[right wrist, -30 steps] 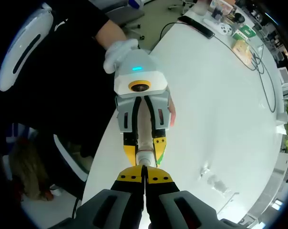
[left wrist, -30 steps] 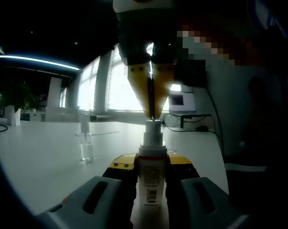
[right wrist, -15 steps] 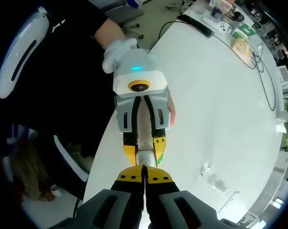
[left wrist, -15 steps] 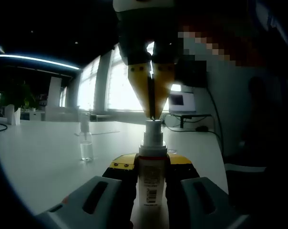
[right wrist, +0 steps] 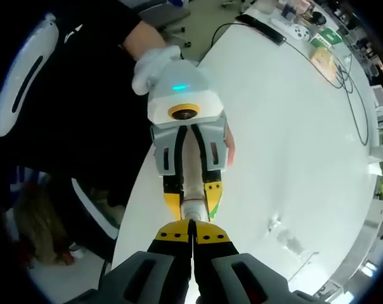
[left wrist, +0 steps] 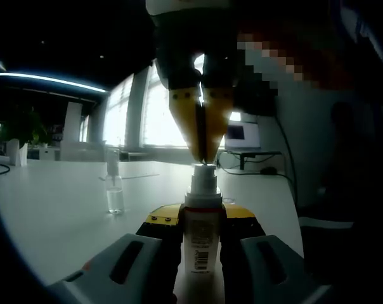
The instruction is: Clamp pump bottle remove cover press pump head put on cover
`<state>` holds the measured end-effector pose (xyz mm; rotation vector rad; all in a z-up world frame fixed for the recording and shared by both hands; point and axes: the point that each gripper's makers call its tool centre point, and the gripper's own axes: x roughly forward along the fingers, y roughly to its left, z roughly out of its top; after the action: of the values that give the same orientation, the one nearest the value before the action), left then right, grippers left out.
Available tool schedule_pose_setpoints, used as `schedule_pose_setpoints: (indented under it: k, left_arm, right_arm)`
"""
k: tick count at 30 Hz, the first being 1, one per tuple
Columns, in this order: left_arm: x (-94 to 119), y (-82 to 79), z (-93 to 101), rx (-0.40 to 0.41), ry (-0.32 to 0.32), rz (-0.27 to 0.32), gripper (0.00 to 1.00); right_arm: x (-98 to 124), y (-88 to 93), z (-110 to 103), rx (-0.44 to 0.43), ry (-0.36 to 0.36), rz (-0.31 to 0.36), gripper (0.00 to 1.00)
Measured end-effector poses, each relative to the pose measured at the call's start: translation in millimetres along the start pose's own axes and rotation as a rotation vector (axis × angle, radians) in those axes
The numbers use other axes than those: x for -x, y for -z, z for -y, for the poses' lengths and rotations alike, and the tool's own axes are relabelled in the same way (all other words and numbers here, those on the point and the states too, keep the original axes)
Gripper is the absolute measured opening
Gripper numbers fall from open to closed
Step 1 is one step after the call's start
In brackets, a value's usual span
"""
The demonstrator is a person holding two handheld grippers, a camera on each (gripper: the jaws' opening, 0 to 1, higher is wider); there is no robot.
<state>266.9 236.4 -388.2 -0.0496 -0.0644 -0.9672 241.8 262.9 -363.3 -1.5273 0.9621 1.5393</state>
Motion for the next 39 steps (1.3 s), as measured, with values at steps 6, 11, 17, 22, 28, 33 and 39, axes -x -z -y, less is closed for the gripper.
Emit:
schedule_pose_setpoints:
  k: [6, 11, 17, 22, 28, 33, 39]
  left_arm:
    - [-0.2, 0.2, -0.9, -0.001, 0.0, 0.0, 0.13]
    - [-0.3, 0.0, -0.9, -0.001, -0.001, 0.0, 0.13]
    - [-0.7, -0.5, -0.6, -0.001, 0.0, 0.001, 0.13]
    - [-1.1, -0.8, 0.2, -0.002, -0.001, 0.001, 0.13]
    - [-1.1, -1.0, 0.1, -0.002, -0.001, 0.001, 0.13]
    - [-1.1, -0.7, -0.3, -0.002, -0.001, 0.001, 0.13]
    - [-1.0, -0.4, -0.5, -0.002, -0.001, 0.001, 0.13]
  right_arm:
    - [0.3, 1.0, 0.2, 0.034, -0.001, -0.038, 0.0]
    - [6.2, 2.8, 2.0, -0.002, -0.011, -0.008, 0.0]
    - [7.2, 3.9, 1.3, -0.026, -0.01, 0.024, 0.0]
    - [7.1, 3.6, 1.1, -0.027, -0.005, 0.035, 0.0]
    - [7.2, 3.6, 1.0, -0.036, 0.006, 0.043, 0.0]
    - [7.3, 3.5, 1.0, -0.045, 0.016, 0.052, 0.0]
    - [7.1, 3.1, 1.2, -0.047, 0.013, 0.046, 0.0]
